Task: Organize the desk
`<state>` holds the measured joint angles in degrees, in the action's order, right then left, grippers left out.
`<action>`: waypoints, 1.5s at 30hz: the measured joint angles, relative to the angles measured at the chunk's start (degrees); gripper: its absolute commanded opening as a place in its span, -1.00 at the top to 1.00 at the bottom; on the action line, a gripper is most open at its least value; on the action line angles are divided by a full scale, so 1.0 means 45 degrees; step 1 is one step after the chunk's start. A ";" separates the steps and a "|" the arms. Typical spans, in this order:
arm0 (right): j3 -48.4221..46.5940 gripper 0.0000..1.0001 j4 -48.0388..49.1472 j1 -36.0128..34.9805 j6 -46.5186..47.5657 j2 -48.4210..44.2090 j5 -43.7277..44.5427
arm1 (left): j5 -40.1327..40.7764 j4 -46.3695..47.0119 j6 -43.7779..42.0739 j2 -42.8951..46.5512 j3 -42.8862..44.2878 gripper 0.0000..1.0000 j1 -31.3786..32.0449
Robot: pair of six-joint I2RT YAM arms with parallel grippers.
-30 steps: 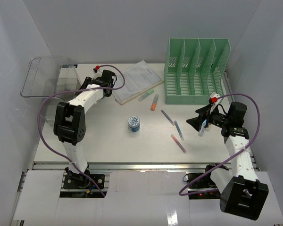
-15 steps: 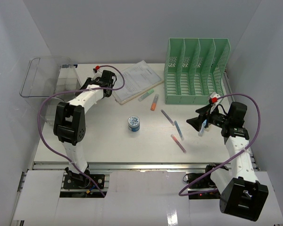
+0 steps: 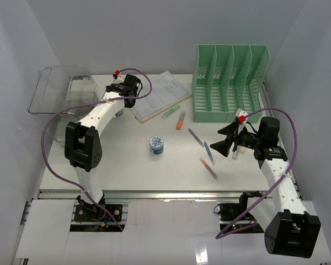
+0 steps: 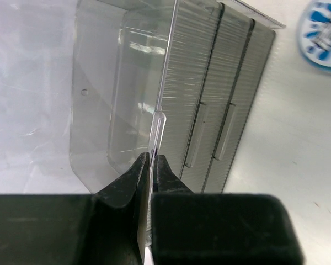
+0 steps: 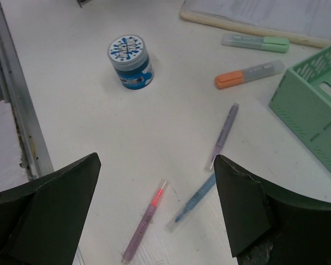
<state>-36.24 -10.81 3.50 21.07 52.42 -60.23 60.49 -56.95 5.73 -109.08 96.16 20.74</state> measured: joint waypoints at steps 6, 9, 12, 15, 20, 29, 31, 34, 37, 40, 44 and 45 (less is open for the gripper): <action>-0.1542 -0.80 0.0656 -0.3320 -0.1574 0.1510 -0.0136 | -0.1121 -0.0690 0.0394 0.0005 0.0813 1.00 0.0382; -0.1781 -0.80 0.2514 -0.5251 -0.3610 0.2574 0.0328 | -0.1686 -0.0982 0.0503 0.0006 0.1307 1.00 0.0513; -0.1829 -0.80 0.4269 -0.6907 -0.5499 0.3755 0.0914 | -0.2153 -0.1088 0.0595 0.0118 0.1650 1.00 0.0553; -0.2019 -0.80 0.6292 -0.8370 -0.7343 0.5198 0.1485 | -0.2570 -0.1217 0.0727 0.0355 0.1771 1.00 0.0551; -0.2640 -0.80 1.0254 -0.9782 -1.0551 0.7724 0.2109 | -0.3150 -0.1405 0.0993 0.0601 0.2223 1.00 0.0551; -0.5864 -0.81 1.5692 -0.9936 -1.6705 1.2521 0.2926 | -0.4323 -0.1527 0.1463 0.0696 0.3464 1.00 0.0641; -0.6539 -0.83 1.6326 -1.0085 -1.7655 1.3332 0.3186 | -0.4471 -0.1523 0.1533 0.0712 0.3649 1.00 0.0661; -0.7566 -0.86 1.6843 -1.0426 -1.8597 1.4363 0.3496 | -0.4608 -0.1510 0.1565 0.0739 0.3769 1.00 0.0667; -0.8663 -0.88 1.6997 -1.0701 -1.8935 1.5195 0.3832 | -0.4520 -0.1465 0.1534 0.0763 0.3701 0.86 0.0667; -0.9063 -0.88 1.6825 -1.0860 -1.8905 1.5576 0.4080 | -0.3995 -0.1140 0.1417 0.0855 0.3140 0.25 0.0667; -0.9483 -0.99 1.6438 -1.0855 -1.8572 1.6053 0.4202 | -0.3235 -0.1107 0.1231 0.0748 0.2526 0.08 0.0667; -0.9677 -0.99 1.6442 -1.0855 -1.8566 1.6261 0.4149 | -0.3191 -0.1131 0.1216 0.0700 0.2603 0.07 0.0667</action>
<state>-79.78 63.18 -45.34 -62.48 125.59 -41.56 46.13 -62.04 11.20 -105.93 107.87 23.75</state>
